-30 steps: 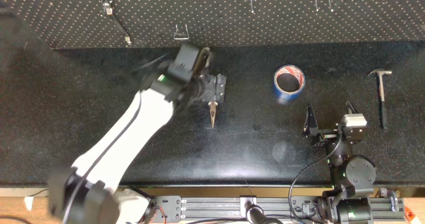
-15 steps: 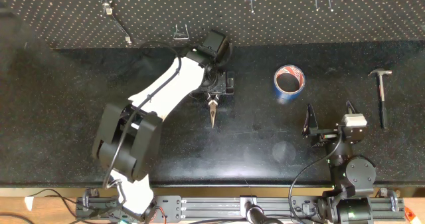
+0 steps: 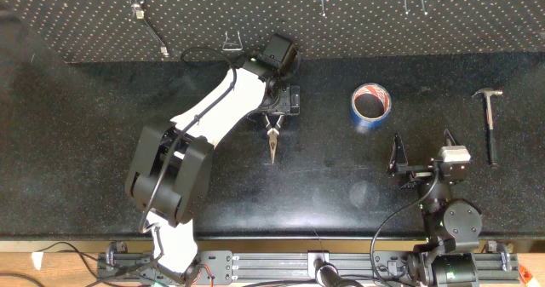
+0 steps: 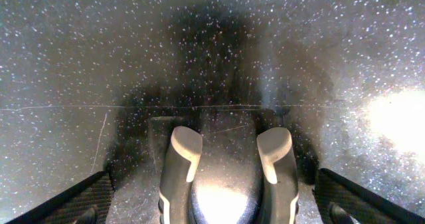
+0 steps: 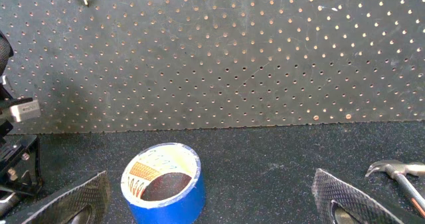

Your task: Place Tools Onto Pegboard

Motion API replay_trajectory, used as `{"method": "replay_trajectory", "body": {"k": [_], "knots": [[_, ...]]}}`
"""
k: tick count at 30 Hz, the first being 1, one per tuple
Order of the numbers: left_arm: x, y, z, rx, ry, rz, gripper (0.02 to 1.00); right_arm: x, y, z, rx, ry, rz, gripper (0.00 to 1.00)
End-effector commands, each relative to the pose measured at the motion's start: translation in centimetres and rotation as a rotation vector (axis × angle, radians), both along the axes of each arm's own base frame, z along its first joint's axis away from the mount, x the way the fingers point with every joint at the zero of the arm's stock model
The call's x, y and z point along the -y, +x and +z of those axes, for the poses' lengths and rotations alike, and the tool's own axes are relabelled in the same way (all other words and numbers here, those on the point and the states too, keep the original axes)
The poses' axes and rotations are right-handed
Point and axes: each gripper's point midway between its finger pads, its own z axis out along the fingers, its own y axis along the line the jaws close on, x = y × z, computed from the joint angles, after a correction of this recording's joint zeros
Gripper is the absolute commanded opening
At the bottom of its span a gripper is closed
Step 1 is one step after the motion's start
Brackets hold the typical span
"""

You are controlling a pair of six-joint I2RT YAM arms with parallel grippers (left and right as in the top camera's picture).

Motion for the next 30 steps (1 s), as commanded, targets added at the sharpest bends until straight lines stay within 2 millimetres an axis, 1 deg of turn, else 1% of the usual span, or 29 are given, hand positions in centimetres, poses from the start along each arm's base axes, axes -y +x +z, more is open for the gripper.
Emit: {"method": "replay_trajectory", "body": {"k": [1,3,4,5,7,9,11,13,14,16,17,18,19,22,23,25,26,28,30], "knots": [[-0.1,0.3,-0.6,-0.005,0.017,0.013,0.836,-0.1,0.0,-0.2,-0.002,0.010,0.000,0.989],[-0.1,0.1,-0.9,-0.015,0.022,0.011,0.761,-0.1,0.0,-0.2,-0.002,0.010,0.000,0.989],[0.1,0.0,-1.2,-0.019,0.024,0.006,0.649,-0.1,0.0,-0.2,-0.002,0.010,0.000,0.989],[0.4,-0.2,-1.3,-0.024,0.026,-0.002,0.573,-0.1,0.0,-0.2,-0.002,0.010,0.000,0.989],[0.8,-0.5,-1.6,-0.030,0.030,-0.014,0.483,-0.1,0.0,-0.2,-0.002,0.010,0.000,0.989],[0.8,-0.6,-1.9,-0.037,0.031,-0.015,0.424,-0.1,0.0,-0.2,-0.002,0.010,0.000,0.989],[0.8,-0.6,-1.9,-0.037,0.031,-0.015,0.411,-0.1,0.0,-0.2,-0.002,0.010,0.000,0.989],[0.8,-0.6,-1.9,-0.037,0.031,-0.015,0.371,-0.1,0.0,-0.2,-0.002,0.010,0.000,0.989],[0.8,-0.6,-1.9,-0.037,0.031,-0.015,0.321,-0.1,0.0,-0.2,-0.002,0.010,0.000,0.989],[0.8,-0.6,-1.9,-0.037,0.031,-0.015,0.058,-0.1,0.0,-0.2,-0.002,0.010,0.000,0.989],[0.8,-0.6,-1.9,-0.037,0.031,-0.013,0.029,-0.1,0.0,-0.2,-0.002,0.010,0.000,0.989],[0.7,-0.5,-1.9,-0.037,0.031,-0.013,0.025,-0.1,0.0,-0.2,-0.002,0.010,0.000,0.989],[0.7,-0.3,-1.3,-0.018,0.032,-0.012,0.027,-0.1,0.0,-0.2,-0.002,0.010,0.000,0.989],[-0.2,1.0,2.3,0.094,0.056,0.005,0.027,-0.1,0.0,-0.2,-0.002,0.010,0.000,0.989],[-0.7,1.6,4.5,0.158,0.066,0.016,0.025,-0.1,0.0,-0.2,-0.002,0.010,0.000,0.989],[-1.6,2.2,7.4,0.236,0.065,0.040,0.027,-0.1,0.0,-0.2,-0.002,0.010,0.000,0.989],[-2.4,2.5,9.5,0.286,0.066,0.059,0.025,-0.1,0.0,-0.2,-0.002,0.010,0.000,0.989],[-4.2,2.3,12.9,0.361,0.085,0.094,0.027,-0.1,0.0,-0.2,-0.002,0.010,0.000,0.989],[-5.2,1.9,15.5,0.416,0.086,0.116,0.025,-0.1,0.0,-0.2,-0.002,0.010,0.000,0.989]]}}
